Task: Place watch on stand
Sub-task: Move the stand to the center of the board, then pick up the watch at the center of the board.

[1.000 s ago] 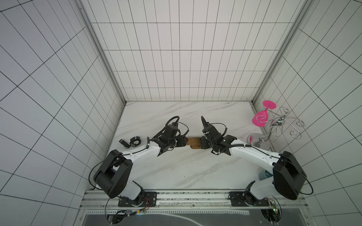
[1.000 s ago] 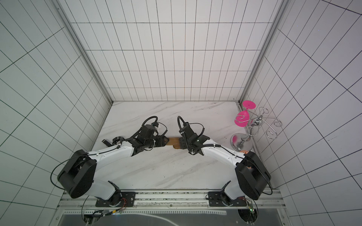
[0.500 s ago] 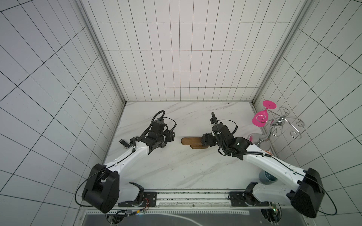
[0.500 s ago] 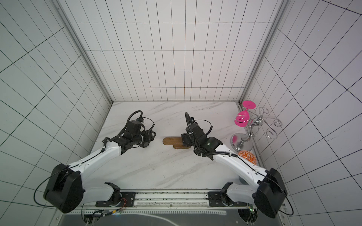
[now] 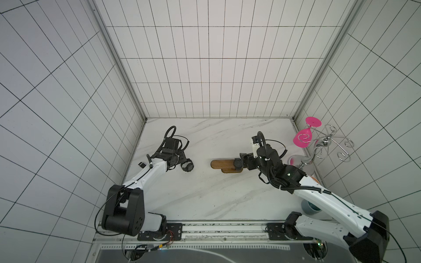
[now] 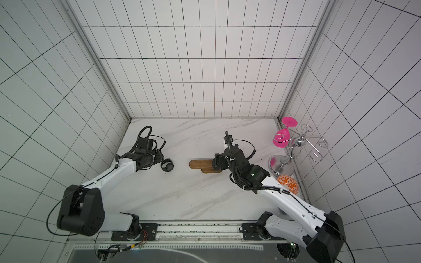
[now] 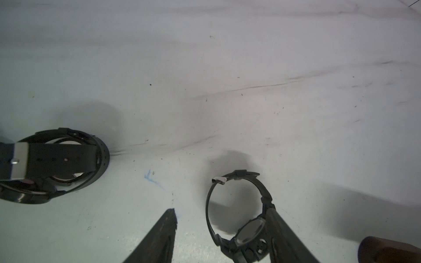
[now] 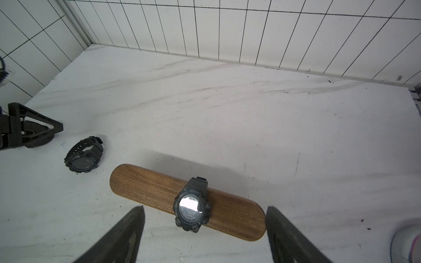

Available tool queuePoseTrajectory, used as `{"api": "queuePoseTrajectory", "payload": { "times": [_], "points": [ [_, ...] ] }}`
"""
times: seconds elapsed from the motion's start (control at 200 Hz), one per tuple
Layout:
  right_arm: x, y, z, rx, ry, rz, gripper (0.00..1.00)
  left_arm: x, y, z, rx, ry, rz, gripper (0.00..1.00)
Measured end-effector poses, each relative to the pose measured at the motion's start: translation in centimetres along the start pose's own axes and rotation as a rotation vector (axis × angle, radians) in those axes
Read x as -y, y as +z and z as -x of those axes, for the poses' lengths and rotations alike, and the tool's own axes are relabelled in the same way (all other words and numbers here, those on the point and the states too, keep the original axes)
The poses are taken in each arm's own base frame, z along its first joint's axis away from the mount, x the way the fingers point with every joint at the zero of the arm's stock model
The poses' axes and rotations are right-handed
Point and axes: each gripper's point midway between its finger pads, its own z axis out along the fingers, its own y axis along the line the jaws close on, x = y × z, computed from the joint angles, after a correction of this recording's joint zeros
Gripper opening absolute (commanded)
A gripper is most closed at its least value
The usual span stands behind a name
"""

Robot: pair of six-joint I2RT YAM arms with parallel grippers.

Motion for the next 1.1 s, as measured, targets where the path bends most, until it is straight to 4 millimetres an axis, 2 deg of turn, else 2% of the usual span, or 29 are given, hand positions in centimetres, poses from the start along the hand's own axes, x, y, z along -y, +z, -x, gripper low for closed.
{"api": "queuePoseTrajectory", "payload": {
  "times": [0.28, 0.57, 1.099],
  "points": [
    [0.3, -0.1, -0.8, -0.006, -0.003, -0.002, 0.84, -0.9, 2.1, -1.6, -0.077, 0.021, 0.044, 0.51],
    [0.2, -0.1, -0.5, 0.005, -0.001, 0.002, 0.84, -1.7, 4.2, -3.4, -0.156, 0.039, 0.078, 0.39],
    [-0.4, 0.2, -0.8, -0.004, 0.011, 0.031, 0.85, -0.7, 4.8, -3.7, -0.171, 0.034, 0.025, 0.06]
  ]
}}
